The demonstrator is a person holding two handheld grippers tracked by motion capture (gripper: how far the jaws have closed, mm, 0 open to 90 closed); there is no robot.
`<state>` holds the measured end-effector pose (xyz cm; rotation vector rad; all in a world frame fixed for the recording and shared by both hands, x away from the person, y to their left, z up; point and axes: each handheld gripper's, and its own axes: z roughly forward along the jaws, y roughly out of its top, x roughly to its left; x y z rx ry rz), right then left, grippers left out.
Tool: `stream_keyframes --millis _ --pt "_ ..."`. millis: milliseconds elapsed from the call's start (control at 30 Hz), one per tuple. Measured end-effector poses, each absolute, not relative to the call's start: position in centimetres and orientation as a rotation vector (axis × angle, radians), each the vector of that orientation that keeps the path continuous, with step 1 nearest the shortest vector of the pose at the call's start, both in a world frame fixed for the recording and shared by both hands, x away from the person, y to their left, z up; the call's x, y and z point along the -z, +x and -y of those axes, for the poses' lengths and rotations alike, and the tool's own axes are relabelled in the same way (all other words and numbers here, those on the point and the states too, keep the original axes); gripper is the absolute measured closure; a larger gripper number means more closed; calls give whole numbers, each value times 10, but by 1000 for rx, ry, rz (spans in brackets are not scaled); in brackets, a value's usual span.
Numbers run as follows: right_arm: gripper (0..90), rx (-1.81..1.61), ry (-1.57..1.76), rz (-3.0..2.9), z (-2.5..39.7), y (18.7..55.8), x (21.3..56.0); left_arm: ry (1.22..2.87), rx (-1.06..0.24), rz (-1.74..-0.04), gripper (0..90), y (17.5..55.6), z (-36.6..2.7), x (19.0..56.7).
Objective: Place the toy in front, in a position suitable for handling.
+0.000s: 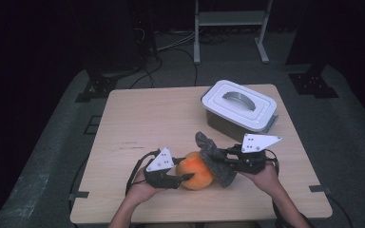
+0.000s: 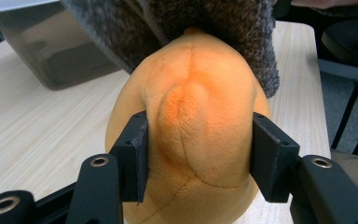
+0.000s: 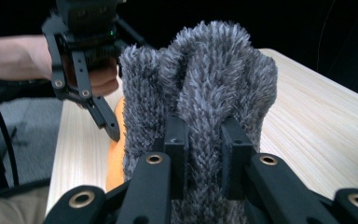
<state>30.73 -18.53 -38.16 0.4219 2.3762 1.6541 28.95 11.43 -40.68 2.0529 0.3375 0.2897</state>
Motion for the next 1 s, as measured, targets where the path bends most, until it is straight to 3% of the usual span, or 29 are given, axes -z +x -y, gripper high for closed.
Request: stream_keyframes --millis 233,1000 --pt "753 -1578 490 -2444 187 317 400 2049 -308 -343 466 290 -120 403" --pt "753 -1590 425 -2454 175 311 395 2080 -298 -303 449 287 -118 403"
